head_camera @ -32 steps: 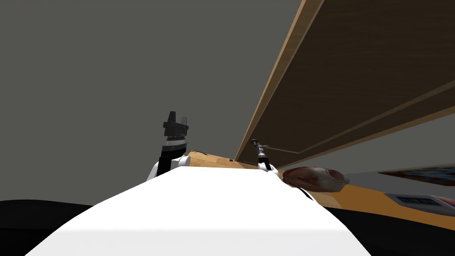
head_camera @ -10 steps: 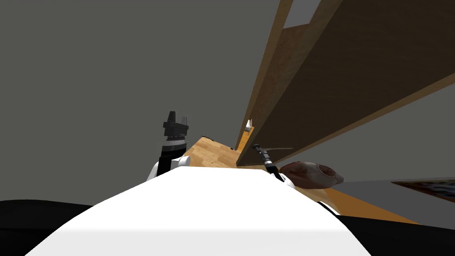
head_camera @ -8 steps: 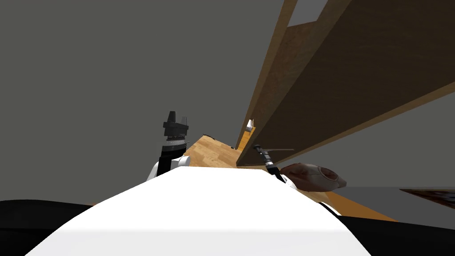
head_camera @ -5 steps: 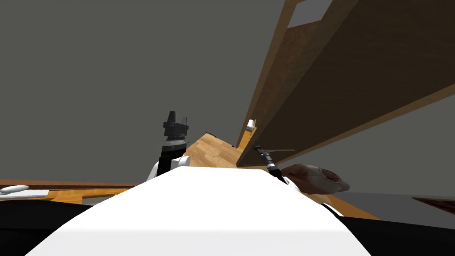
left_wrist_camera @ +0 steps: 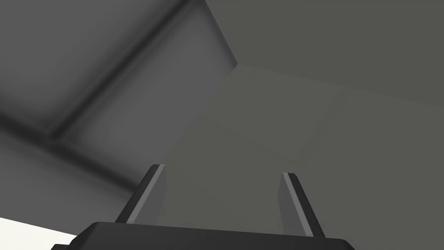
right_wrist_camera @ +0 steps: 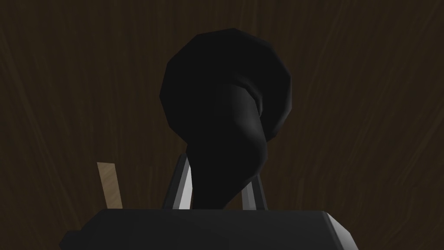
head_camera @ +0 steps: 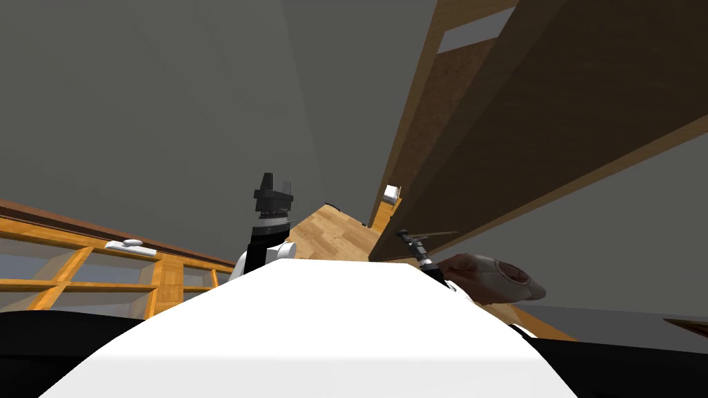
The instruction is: Pull the door open
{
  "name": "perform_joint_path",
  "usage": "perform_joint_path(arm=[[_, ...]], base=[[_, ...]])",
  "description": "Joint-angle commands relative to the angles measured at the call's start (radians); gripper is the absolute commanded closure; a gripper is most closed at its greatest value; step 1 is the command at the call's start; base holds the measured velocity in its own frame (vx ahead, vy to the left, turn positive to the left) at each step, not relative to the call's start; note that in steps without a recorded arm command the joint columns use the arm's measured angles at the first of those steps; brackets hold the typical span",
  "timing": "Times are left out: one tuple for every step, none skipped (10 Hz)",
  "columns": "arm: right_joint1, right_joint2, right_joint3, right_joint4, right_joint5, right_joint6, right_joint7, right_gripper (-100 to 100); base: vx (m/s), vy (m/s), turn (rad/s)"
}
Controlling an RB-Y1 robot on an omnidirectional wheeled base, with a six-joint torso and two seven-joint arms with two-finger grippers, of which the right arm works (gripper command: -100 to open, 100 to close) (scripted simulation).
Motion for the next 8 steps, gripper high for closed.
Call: perform_joint_path(arm=[[0.014,-0.009,0.015,0.004,0.008,-0.037,-0.002,100],[0.014,-0.009,0.015,0.004,0.008,-0.037,-0.002,100],[0.019,-0.012,0.020,0.006,0.011,-0.052,-0.002,100],[0.025,-0.016,0.027,0.008,0.015,-0.068,-0.003,100],[0.032,-0.020,0.034,0.010,0.018,-0.085,-0.004,100],[0.039,-0.024,0.041,0.012,0.022,-0.104,-0.005,100],[0.046,-0.028,0.049,0.014,0.027,-0.123,-0.006,100],[0.053,-0.033,0.056,0.017,0.031,-0.143,-0.007,100]], base=[[-0.035,-0.013,-0.101],[-0.025,-0.007,-0.064],[-0.008,-0.004,-0.027],[-0.002,-0.008,-0.039],[-0.003,-0.013,-0.056],[-0.007,-0.019,-0.063],[-0.017,-0.024,-0.055],[-0.020,-0.029,-0.050]])
